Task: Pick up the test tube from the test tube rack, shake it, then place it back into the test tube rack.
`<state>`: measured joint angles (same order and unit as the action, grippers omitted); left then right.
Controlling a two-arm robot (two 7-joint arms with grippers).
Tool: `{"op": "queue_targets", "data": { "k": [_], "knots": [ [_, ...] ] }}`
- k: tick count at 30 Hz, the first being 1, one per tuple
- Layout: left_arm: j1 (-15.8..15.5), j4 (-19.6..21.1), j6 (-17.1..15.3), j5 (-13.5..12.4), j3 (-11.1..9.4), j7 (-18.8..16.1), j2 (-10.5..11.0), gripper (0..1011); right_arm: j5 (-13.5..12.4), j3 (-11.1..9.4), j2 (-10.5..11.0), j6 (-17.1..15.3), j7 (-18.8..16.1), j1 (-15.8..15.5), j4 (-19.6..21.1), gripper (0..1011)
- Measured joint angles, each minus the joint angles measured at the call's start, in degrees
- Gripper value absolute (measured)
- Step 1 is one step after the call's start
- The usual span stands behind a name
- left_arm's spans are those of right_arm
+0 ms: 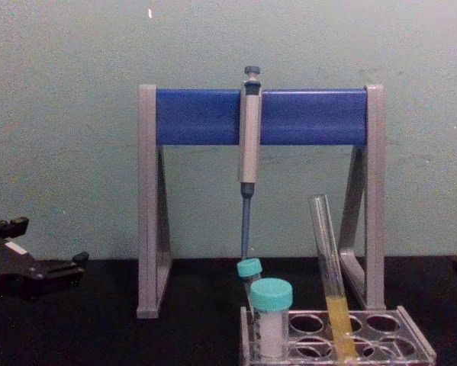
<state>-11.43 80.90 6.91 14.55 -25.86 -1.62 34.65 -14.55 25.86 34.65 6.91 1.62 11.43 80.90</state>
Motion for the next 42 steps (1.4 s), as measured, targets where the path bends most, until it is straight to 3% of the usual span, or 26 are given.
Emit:
{"op": "queue_targets", "data": {
  "k": [42],
  "knots": [
    [0.00,0.00,0.00,0.00,0.00,0.00,0.00,1001,0.00,0.00,0.00,0.00,0.00,0.00,0.00,1000]
  ]
}}
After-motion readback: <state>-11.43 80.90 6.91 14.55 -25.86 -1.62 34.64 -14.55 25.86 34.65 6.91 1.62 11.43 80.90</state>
